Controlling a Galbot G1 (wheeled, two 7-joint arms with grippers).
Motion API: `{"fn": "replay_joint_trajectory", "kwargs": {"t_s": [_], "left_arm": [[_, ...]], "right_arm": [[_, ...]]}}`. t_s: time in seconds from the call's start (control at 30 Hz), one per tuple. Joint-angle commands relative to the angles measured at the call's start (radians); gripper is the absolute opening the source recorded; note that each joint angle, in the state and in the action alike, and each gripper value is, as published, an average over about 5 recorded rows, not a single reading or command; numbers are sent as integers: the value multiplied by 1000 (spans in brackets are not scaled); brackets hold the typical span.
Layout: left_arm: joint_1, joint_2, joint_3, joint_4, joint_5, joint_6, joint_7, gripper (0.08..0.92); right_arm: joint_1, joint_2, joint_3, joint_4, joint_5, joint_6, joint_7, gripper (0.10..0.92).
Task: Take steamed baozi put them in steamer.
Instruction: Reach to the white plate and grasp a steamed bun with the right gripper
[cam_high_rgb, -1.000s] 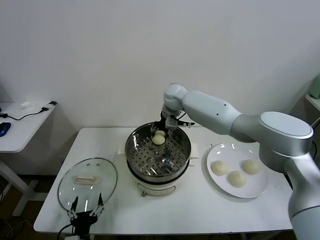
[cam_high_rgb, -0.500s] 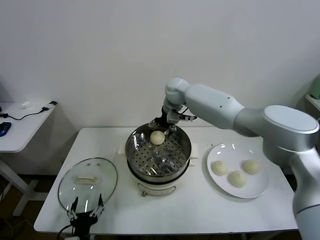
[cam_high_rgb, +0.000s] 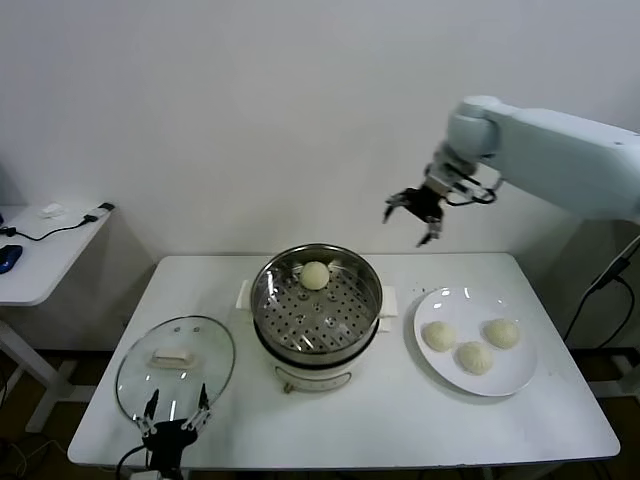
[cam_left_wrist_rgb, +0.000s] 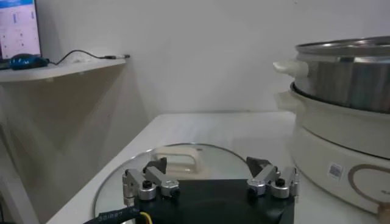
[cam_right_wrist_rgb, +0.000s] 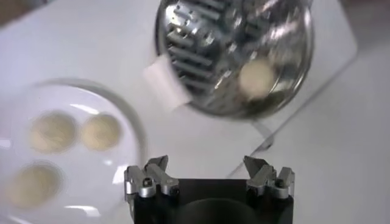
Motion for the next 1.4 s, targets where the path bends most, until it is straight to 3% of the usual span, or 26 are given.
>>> {"fn": "replay_joint_trajectory", "kwargs": {"t_s": [0.03,0.2,0.37,0.77,1.4], "left_arm": [[-5,4,-2,7,-1,-2,0,823],[-11,-3,-3,1,-3,0,2,823],[-11,-9,-6,2,-2,-1,4,823],[-10,-13,-8,11,0,-5,3,823],[-22,-12,-13,37,5,-6,0,823]], "right_arm": [[92,-259,-291,248,209,-399,85,823],[-32,-255,-238,306,241,-539,178,823],[-209,-220,-123,224,199,-601,246,823],[-485,-96,146,-36,84,-594,268,823],[-590,36,225,-164,77,-576,265,809]]}}
